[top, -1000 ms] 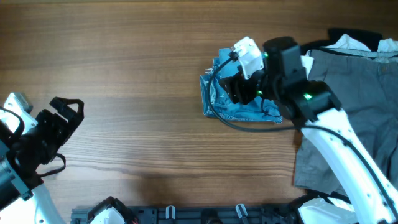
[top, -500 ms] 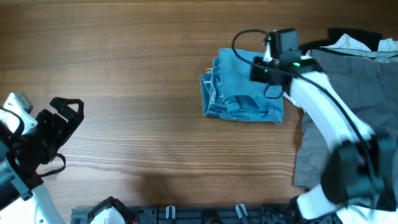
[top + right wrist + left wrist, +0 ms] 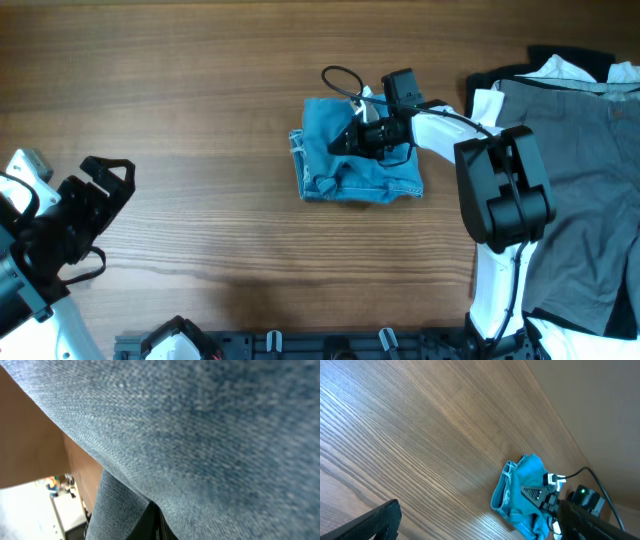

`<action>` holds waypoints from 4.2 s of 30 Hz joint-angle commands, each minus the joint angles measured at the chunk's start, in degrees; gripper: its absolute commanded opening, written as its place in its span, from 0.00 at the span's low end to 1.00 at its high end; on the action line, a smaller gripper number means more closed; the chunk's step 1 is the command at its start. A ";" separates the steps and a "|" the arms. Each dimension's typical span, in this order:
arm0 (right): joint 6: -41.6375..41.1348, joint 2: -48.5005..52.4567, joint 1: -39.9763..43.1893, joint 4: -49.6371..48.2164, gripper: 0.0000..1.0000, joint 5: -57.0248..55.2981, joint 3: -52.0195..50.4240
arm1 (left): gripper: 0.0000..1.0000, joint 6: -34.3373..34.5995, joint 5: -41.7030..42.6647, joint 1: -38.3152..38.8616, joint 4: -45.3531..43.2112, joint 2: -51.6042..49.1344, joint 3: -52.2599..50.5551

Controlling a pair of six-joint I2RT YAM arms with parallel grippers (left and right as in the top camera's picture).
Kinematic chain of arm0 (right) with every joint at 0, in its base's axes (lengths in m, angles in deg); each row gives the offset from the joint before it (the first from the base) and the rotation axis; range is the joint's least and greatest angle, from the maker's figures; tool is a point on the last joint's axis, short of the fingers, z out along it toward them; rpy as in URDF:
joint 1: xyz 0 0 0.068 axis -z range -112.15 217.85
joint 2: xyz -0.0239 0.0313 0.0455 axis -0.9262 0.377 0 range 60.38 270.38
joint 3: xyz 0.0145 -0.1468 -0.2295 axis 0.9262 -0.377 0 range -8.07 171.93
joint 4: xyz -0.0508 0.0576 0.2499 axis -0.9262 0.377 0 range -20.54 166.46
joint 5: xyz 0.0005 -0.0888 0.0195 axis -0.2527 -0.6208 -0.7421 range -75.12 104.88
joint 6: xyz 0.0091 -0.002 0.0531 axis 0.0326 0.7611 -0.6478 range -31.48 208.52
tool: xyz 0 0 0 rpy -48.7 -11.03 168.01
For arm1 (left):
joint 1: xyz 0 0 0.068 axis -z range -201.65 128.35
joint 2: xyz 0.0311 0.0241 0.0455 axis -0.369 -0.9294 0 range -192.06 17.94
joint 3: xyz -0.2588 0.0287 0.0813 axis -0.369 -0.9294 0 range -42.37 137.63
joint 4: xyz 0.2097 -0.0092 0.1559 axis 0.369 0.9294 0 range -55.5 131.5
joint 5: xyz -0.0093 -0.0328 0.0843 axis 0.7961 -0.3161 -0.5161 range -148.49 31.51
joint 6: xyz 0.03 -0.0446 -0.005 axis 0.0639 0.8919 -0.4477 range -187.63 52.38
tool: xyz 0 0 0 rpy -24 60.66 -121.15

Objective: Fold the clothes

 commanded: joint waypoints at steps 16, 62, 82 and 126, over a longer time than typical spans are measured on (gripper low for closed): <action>11.21 -44.28 -2.10 13.11 0.06 -35.45 -3.61 | 1.00 -1.16 -0.07 0.26 -0.15 0.11 0.66; 10.67 -58.53 -4.59 16.79 0.96 -27.69 -6.54 | 1.00 0.22 11.52 9.81 -5.18 -7.43 0.66; 1.95 -34.05 -4.63 21.59 0.04 -39.06 -7.52 | 0.33 9.29 1.07 55.84 -24.74 -45.88 0.66; 11.43 -37.75 -3.56 9.75 0.08 -33.83 -6.47 | 0.07 12.37 3.15 43.15 -12.87 -54.29 6.69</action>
